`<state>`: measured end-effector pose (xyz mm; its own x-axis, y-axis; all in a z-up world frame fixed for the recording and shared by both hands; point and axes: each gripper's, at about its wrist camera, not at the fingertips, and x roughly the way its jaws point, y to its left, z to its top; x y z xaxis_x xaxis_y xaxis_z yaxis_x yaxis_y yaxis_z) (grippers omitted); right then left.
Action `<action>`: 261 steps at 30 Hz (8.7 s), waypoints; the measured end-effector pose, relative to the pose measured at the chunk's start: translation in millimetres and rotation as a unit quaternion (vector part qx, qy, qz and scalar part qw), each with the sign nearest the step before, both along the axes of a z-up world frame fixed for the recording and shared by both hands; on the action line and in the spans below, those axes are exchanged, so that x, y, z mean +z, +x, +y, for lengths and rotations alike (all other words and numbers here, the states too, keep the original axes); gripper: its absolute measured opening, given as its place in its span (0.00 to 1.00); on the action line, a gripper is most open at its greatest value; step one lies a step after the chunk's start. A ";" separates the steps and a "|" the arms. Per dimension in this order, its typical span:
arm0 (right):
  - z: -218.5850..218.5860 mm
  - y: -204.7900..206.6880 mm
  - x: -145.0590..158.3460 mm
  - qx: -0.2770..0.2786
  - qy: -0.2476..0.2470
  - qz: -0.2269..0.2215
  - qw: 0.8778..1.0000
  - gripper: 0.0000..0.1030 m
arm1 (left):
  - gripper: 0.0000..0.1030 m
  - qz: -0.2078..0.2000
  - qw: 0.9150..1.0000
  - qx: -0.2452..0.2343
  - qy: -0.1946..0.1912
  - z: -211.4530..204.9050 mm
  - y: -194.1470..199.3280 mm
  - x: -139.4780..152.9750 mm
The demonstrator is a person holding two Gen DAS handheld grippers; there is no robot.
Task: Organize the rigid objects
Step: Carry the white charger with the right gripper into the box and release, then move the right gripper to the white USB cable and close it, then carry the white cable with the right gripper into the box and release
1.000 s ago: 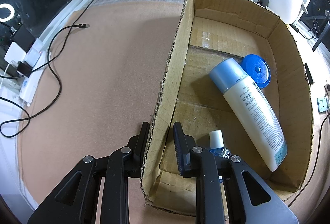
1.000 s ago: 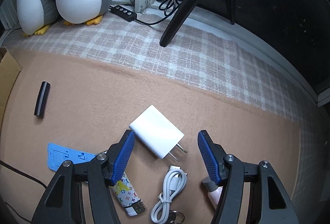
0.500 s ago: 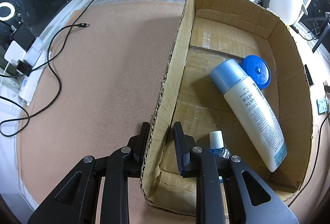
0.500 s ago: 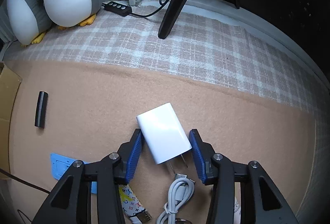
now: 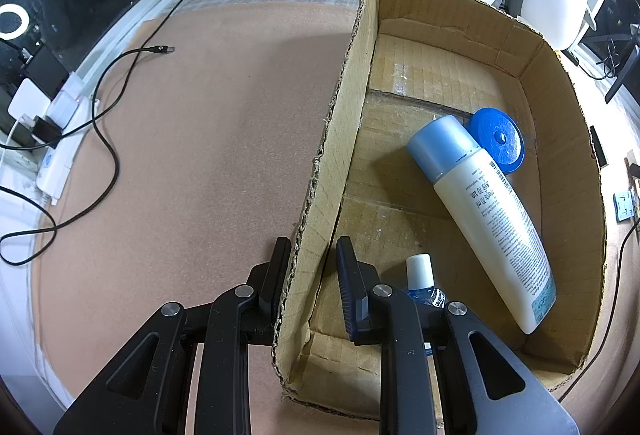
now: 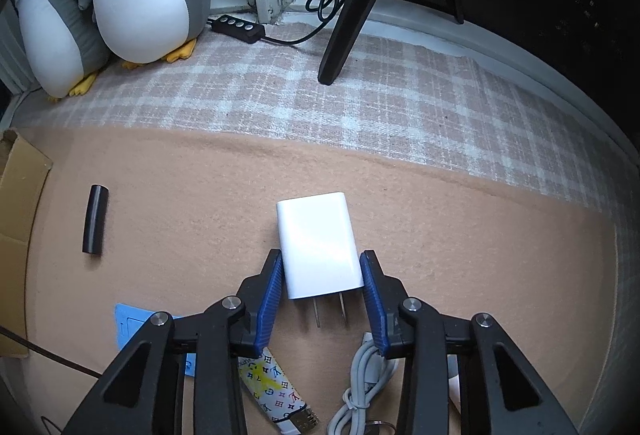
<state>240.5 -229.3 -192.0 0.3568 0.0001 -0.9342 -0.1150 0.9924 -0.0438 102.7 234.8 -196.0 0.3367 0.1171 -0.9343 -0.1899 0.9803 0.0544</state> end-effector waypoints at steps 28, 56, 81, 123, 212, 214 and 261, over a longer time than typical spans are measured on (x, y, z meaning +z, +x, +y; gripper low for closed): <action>206.0 -39.4 94.4 0.191 0.077 -0.076 0.976 0.34 | 0.19 -0.006 1.000 -0.002 -0.005 0.3 1.5 -0.8; 331.5 -56.6 62.8 0.278 0.060 -0.053 0.957 0.34 | 0.19 -0.010 1.000 -0.004 -0.004 -0.8 -0.1 -1.3; 256.8 -62.1 84.6 0.206 0.068 -0.085 0.972 0.52 | 0.19 -0.010 1.000 -0.006 -0.003 -0.1 -0.5 0.4; -47.4 -49.7 17.3 -0.110 0.072 0.034 0.991 0.30 | 0.19 -0.010 1.000 -0.005 0.000 -1.4 -4.5 1.8; 322.1 -94.5 81.2 0.257 0.080 -0.053 0.962 0.17 | 0.19 -0.015 1.000 -0.006 -0.005 -1.3 -2.4 -0.2; 326.1 -96.0 76.8 0.260 0.081 -0.048 0.961 0.17 | 0.19 -0.015 1.000 -0.006 -0.005 -1.3 -2.4 -0.2; 289.6 -84.7 72.5 0.223 0.057 -0.077 0.970 0.53 | 0.19 -0.016 1.000 -0.010 0.005 -4.0 -5.1 0.0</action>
